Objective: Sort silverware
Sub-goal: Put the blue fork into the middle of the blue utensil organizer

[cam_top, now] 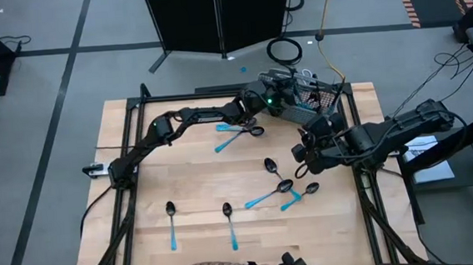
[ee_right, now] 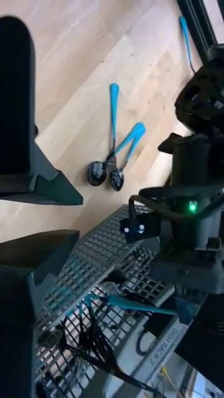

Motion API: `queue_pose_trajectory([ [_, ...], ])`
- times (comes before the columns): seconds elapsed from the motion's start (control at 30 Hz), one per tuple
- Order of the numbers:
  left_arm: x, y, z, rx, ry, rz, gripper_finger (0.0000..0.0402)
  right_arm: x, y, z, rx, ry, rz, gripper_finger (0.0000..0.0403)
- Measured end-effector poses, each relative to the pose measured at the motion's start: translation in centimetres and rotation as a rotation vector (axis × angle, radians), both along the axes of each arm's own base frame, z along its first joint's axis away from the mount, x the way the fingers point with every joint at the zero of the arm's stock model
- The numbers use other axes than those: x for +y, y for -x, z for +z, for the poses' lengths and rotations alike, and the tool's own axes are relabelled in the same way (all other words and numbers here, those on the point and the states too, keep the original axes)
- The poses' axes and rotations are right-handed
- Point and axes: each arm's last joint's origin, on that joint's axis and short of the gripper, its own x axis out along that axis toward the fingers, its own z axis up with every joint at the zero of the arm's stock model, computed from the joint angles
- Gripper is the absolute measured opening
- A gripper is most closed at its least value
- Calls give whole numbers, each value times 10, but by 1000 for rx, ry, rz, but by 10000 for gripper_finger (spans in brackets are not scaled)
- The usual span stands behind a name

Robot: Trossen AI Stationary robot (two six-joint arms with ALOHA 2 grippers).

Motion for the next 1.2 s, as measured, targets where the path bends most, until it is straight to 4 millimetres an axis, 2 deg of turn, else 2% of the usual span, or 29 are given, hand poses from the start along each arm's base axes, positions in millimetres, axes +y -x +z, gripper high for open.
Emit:
queue_pose_trajectory([
  [0.13,0,0,-8,69,10,16,3,0,-1,0,-4,-15,6,68],
  [0.3,-4,-2,-7,4,113,-15,15,1,-1,0,2,-34,20,68],
  [0.67,-21,-8,-5,-4,113,-58,97,1,-1,-1,21,-35,37,68],
  [0.83,-22,-8,-1,-44,104,-55,111,2,-1,-1,26,-43,44,68],
  [0.93,-16,-4,6,-97,107,-21,111,2,-1,-1,32,-41,50,68],
  [1.03,-10,1,18,-173,203,25,111,2,-2,-1,44,-31,63,68],
  [1.2,-10,14,55,-375,409,155,111,2,-2,0,83,3,112,68],
])
